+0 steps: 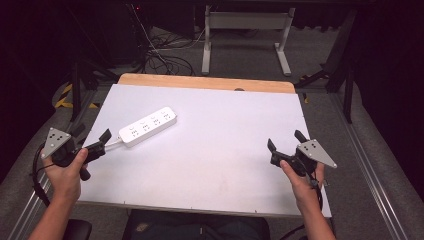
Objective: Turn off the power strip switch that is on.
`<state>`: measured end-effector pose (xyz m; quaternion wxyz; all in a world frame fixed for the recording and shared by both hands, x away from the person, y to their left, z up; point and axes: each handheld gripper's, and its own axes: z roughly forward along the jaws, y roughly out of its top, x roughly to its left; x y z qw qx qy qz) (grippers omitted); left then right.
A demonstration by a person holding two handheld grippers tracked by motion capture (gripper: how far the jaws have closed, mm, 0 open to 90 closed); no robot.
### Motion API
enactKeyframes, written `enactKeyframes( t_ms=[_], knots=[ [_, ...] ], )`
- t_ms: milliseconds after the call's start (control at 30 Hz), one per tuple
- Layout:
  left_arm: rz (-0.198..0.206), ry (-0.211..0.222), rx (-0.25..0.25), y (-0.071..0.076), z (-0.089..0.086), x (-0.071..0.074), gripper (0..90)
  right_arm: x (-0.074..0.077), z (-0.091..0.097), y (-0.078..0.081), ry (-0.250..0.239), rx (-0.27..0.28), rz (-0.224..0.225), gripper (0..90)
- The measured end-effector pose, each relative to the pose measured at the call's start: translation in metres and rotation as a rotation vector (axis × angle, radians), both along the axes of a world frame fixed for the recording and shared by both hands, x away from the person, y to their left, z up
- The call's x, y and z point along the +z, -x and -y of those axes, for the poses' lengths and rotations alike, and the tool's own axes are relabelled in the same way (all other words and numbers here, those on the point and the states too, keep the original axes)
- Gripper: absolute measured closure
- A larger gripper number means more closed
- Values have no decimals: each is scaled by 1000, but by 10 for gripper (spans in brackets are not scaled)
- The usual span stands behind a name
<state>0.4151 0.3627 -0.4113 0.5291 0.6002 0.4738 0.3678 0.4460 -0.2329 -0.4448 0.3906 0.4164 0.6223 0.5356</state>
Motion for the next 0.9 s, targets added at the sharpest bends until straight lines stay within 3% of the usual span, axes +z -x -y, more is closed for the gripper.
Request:
enactKeyframes(
  t_ms=[900],
  knots=[
    [-10, -1, -9, -2, 1, -1, 70, -1, 1, -1, -7, 5, -5, 52]
  ],
)
